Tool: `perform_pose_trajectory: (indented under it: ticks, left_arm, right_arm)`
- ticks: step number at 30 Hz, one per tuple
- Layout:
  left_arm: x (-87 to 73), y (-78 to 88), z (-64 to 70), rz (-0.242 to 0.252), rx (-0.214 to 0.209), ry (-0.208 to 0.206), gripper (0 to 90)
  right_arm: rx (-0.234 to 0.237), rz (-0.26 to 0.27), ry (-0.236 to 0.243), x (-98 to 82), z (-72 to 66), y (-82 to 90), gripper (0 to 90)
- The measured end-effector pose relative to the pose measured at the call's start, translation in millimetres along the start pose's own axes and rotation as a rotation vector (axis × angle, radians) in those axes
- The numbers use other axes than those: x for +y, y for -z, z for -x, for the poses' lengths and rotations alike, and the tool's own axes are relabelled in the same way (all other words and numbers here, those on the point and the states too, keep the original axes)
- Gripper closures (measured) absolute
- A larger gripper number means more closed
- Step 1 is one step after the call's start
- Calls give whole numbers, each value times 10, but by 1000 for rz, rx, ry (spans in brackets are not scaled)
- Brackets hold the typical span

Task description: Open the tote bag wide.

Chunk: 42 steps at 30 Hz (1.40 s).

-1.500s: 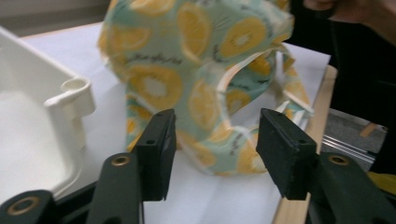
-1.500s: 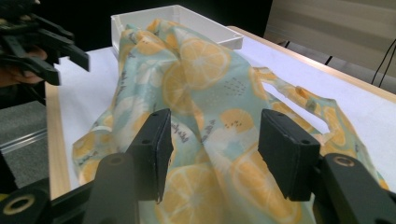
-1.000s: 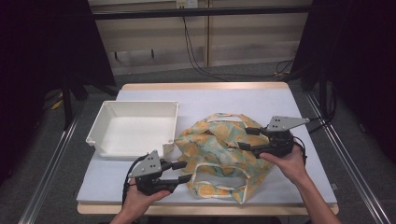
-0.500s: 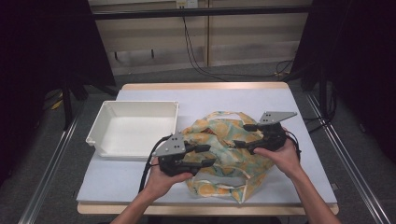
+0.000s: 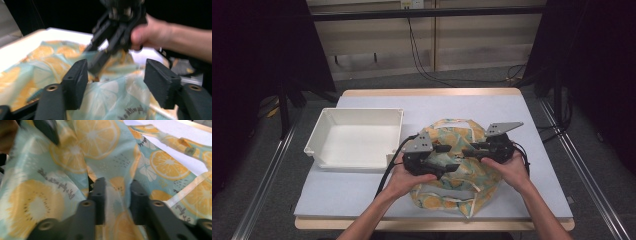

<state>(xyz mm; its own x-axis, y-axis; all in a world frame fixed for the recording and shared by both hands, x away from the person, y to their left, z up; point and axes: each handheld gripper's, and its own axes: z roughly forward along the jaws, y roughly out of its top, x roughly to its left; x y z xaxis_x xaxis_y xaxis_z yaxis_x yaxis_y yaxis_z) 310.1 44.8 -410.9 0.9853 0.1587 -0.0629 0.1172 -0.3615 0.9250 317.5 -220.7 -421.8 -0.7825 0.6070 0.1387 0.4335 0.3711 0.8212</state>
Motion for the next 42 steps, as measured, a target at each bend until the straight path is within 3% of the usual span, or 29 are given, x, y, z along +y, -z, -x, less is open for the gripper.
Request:
perform_pose_trajectory:
  ticks: [4, 10, 12, 17, 20, 21, 24, 27, 35, 38, 40, 42]
  left_arm:
    - [-75, -95, 34, -54, -3, -14, 303]
    - [-150, -261, 40, -134, -4, -51, 264]
    - [-151, -299, 57, -135, 3, -54, 263]
    - [-133, -385, 38, -163, 45, -54, 376]
    - [-146, -421, 52, -206, 62, -68, 494]
    - [-144, -418, 50, -210, 62, -53, 562]
    - [-140, -395, 37, -189, 30, -41, 787]
    - [-119, -363, 63, -175, 1, -46, 880]
    - [-61, -353, 256, -163, -81, -96, 900]
    - [-55, -353, 319, -147, -104, -80, 900]
    - [-43, -339, 347, -151, -118, -98, 900]
    - [-37, -329, 383, -139, -132, -90, 900]
  right_arm:
    - [9, 15, -26, -30, 51, 17, 868]
    - [16, 27, -42, -35, 77, -7, 885]
    - [17, 29, -40, -34, 77, -8, 885]
    - [30, 35, -40, -35, 84, -9, 890]
    - [39, 34, -31, -33, 73, -12, 890]
    - [41, 35, -32, -30, 72, -11, 890]
    - [47, 42, -35, -24, 82, -5, 892]
    - [43, 43, -30, -6, 95, -8, 896]
    - [43, 45, -38, 64, 231, -141, 900]
    - [39, 38, -39, 108, 309, -185, 900]
    - [36, 39, -41, 150, 360, -191, 900]
    - [36, 43, -40, 197, 402, -200, 900]
